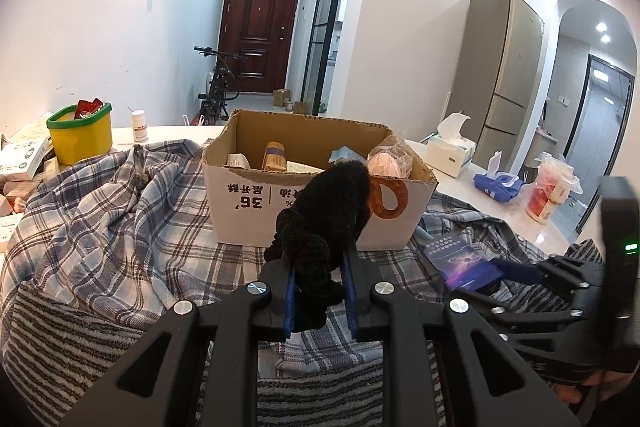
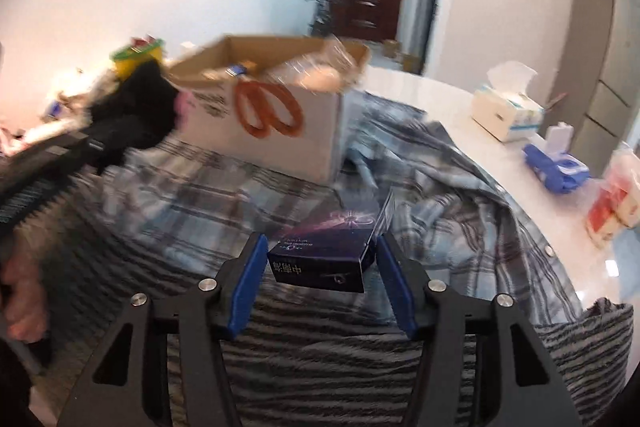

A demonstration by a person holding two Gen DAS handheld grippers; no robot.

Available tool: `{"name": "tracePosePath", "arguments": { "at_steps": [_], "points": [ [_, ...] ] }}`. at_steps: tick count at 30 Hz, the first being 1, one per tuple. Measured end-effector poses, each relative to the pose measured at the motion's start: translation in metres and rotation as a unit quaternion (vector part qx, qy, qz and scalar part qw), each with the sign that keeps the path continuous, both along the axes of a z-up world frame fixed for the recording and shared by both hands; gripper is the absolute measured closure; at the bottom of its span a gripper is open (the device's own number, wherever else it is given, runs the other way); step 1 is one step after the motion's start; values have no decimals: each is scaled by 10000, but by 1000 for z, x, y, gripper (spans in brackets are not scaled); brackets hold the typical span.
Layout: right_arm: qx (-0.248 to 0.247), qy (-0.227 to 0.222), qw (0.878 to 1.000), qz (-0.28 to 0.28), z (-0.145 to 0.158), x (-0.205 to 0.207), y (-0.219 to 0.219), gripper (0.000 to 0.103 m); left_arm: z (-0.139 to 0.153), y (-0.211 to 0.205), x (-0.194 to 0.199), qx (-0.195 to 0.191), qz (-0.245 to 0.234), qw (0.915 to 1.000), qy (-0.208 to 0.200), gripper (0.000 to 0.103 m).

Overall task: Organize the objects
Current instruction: 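Grasp the purple boxed item with the right gripper while the left holds the black cloth, then lift the purple box with the right gripper toward the cardboard box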

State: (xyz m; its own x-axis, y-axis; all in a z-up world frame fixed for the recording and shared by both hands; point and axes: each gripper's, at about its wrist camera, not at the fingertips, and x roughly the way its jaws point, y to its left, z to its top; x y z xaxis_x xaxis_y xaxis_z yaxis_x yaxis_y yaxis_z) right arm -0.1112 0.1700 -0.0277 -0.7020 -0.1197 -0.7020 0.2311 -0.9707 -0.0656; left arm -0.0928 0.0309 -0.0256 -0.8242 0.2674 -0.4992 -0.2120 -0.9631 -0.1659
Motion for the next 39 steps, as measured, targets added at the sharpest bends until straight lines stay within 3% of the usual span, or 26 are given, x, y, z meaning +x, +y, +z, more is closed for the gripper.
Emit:
{"name": "tracePosePath", "arguments": {
  "at_steps": [1, 3, 6, 8, 11, 15, 18, 24, 31, 39],
  "points": [
    [41, -91, 9999, -32, -4, -5, 1, 43, 0, 0, 0, -5, -1, 10000, -14, 82],
    [180, -253, 9995, -115, -12, -15, -1, 27, 0, 0, 0, -10, -5, 10000, -45, 82],
    [485, -311, 9981, -218, -18, -27, -9, 24, 0, 0, 0, -6, -9, 10000, -46, 82],
    [379, -448, 9982, -157, -20, -35, -11, 19, 0, 0, 0, -10, -1, 10000, -47, 82],
    [334, -687, 9969, -212, -28, -46, -8, 19, 0, 0, 0, 5, -3, 10000, -56, 82],
    [68, -758, 9969, -213, -30, -45, 0, 41, 0, -1, -1, -5, -8, 10000, -60, 82],
    [-168, -591, 9979, -216, -23, -38, 6, 48, 0, -1, -1, 9, -4, 10000, -55, 82],
    [-356, -10, 9986, -393, -3, -14, 16, 52, 0, -1, 0, 35, 3, 10000, -32, 82],
    [169, 1002, 9926, -667, 24, 7, 21, 52, 0, -2, 0, 43, 11, 10000, -32, 82],
    [115, 1400, 9865, -838, 52, 7, 33, 52, 1, -2, 0, 44, 10, 10000, -34, 82]
  ]
}}
